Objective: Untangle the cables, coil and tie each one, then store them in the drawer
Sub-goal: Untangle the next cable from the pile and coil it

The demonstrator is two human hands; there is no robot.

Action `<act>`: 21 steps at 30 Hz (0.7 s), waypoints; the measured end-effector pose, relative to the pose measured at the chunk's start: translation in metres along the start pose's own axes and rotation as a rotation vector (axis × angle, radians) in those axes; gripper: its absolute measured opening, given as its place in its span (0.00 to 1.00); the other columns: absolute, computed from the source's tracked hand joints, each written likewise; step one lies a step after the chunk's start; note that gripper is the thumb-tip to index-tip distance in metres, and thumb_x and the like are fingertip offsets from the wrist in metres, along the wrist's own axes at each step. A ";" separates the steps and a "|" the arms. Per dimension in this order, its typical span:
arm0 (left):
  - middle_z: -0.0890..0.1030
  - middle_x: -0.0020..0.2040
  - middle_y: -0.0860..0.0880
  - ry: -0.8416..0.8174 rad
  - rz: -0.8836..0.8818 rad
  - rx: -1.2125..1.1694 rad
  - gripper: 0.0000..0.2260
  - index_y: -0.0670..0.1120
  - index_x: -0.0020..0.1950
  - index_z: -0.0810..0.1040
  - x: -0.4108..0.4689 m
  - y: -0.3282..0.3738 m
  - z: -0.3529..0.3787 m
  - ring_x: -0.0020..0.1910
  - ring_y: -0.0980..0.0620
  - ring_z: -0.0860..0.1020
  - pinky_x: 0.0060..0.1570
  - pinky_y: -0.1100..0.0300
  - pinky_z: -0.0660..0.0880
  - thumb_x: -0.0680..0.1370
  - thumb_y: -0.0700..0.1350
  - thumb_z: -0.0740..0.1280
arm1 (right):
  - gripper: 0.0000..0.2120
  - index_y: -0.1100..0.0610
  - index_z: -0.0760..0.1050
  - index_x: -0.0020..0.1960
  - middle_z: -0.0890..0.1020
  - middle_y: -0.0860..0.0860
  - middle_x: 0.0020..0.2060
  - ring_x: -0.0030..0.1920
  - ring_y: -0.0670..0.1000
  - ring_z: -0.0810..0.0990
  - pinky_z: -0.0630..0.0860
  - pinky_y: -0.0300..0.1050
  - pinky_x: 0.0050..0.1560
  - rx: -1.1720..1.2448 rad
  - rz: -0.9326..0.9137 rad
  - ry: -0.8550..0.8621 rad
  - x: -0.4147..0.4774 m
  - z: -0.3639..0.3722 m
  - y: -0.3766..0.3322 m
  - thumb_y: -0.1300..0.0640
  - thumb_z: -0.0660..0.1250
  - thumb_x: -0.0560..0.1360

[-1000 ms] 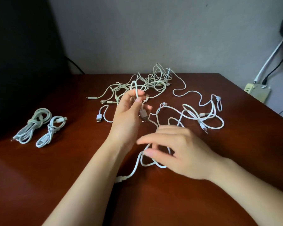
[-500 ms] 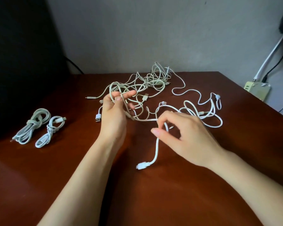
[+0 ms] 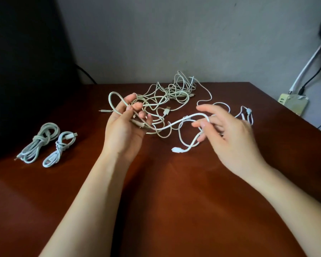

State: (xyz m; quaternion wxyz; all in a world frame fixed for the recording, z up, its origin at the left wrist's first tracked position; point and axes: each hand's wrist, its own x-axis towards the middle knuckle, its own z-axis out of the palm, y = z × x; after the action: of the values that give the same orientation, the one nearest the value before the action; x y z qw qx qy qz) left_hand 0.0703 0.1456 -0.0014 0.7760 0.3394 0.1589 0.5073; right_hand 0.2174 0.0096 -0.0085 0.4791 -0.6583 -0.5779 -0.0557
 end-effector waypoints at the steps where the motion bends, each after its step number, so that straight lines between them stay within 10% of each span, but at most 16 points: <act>1: 0.75 0.33 0.50 0.002 0.007 -0.017 0.12 0.44 0.52 0.73 -0.001 0.000 0.000 0.29 0.56 0.70 0.35 0.60 0.76 0.83 0.35 0.51 | 0.09 0.55 0.78 0.57 0.82 0.41 0.37 0.35 0.39 0.82 0.75 0.30 0.42 -0.002 0.019 0.056 0.001 -0.001 0.002 0.58 0.64 0.78; 7: 0.71 0.32 0.50 0.044 0.103 0.089 0.12 0.47 0.51 0.72 -0.003 -0.001 0.002 0.26 0.56 0.66 0.29 0.64 0.71 0.84 0.38 0.50 | 0.07 0.54 0.80 0.41 0.81 0.42 0.29 0.29 0.45 0.81 0.79 0.47 0.38 -0.100 0.000 0.148 0.005 -0.007 0.007 0.51 0.69 0.75; 14: 0.66 0.31 0.52 0.060 0.099 0.619 0.13 0.49 0.50 0.73 -0.001 -0.017 -0.002 0.25 0.58 0.61 0.27 0.63 0.60 0.83 0.37 0.51 | 0.10 0.58 0.78 0.40 0.77 0.42 0.34 0.35 0.37 0.74 0.66 0.27 0.38 -0.073 -0.287 -0.008 -0.002 -0.003 -0.004 0.53 0.64 0.76; 21: 0.73 0.38 0.46 -0.196 -0.196 0.852 0.12 0.45 0.59 0.76 -0.012 -0.029 0.007 0.32 0.52 0.67 0.33 0.60 0.64 0.82 0.49 0.58 | 0.09 0.61 0.77 0.41 0.79 0.47 0.33 0.35 0.45 0.78 0.73 0.35 0.38 0.105 -0.320 -0.065 -0.005 -0.004 -0.010 0.57 0.64 0.76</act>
State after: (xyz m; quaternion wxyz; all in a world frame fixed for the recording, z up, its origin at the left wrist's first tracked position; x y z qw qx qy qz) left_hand 0.0886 0.1247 -0.0176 0.6226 0.6587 0.3109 0.2862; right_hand 0.2092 0.0021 -0.0040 0.4789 -0.5336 -0.6926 -0.0795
